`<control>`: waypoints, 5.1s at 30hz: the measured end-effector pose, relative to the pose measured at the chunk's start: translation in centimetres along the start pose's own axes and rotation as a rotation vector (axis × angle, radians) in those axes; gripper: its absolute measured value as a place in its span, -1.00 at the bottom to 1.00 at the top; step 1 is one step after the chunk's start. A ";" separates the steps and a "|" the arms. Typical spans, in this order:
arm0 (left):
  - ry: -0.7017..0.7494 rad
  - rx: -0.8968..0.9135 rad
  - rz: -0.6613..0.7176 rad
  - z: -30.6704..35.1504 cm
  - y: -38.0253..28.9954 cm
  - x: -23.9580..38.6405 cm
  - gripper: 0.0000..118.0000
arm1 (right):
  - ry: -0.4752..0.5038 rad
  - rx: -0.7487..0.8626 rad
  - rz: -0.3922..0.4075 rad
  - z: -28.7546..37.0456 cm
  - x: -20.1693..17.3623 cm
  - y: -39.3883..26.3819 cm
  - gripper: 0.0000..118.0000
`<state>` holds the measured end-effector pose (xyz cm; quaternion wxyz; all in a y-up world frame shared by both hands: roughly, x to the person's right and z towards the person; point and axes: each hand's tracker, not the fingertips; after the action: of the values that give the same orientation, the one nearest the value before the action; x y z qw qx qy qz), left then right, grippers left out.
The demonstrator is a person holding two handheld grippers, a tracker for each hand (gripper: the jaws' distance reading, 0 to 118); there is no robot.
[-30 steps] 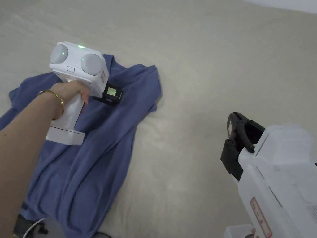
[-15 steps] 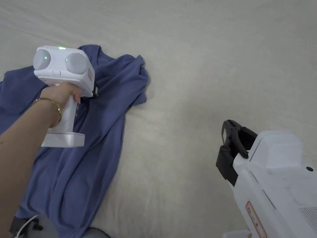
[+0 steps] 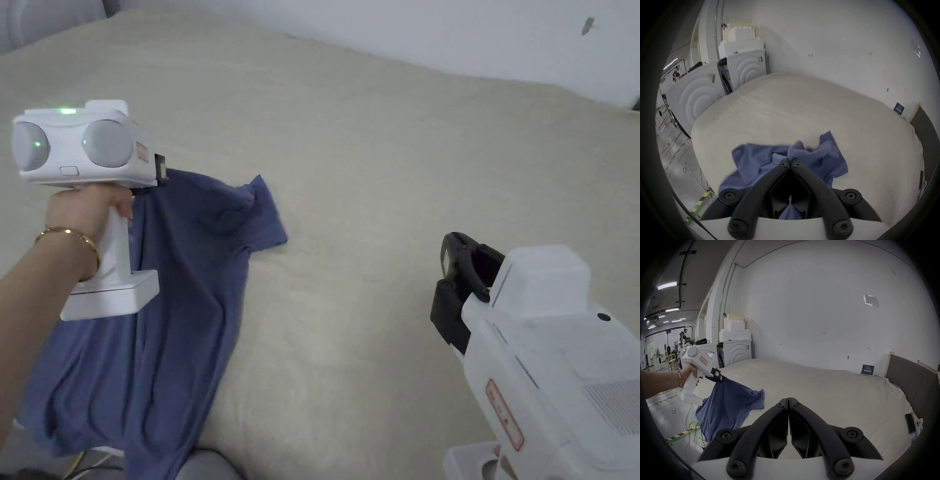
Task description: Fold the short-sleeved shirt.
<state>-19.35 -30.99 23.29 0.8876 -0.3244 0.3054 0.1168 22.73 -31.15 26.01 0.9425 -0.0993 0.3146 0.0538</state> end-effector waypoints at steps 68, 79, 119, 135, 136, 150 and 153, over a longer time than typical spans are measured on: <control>-0.614 -0.074 -0.372 9.1 -17.0 34.5 0.96 | -0.525 -0.010 -0.118 17.8 14.0 -4.0 -1.00; -0.430 0.590 -0.231 17.9 -12.8 24.3 0.95 | -0.459 0.083 -0.078 15.3 12.5 -1.4 -1.00; -0.406 0.546 -0.244 17.9 -20.9 18.8 -1.00 | -0.399 -0.276 -0.255 7.4 16.2 -3.8 0.95; -0.376 0.507 -0.268 16.0 -20.8 18.7 -1.00 | -0.449 -0.904 -0.447 -4.8 23.3 -14.0 0.03; -0.374 0.500 -0.270 15.8 -20.8 18.7 -1.00 | -0.443 -0.908 -0.454 -5.0 23.2 -14.4 -0.12; -0.431 0.280 -0.190 11.6 -18.6 19.6 0.23 | -0.386 -0.911 -0.469 -5.1 23.0 -14.6 -0.95; -0.521 0.125 -0.138 9.0 -15.6 20.7 1.00 | -0.368 -0.858 -0.474 -4.5 23.5 -13.6 -0.95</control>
<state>7.42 -36.90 23.84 0.9604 -0.2480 0.0505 0.1165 41.10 -44.47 10.38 0.8431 -0.5338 0.0621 -0.0205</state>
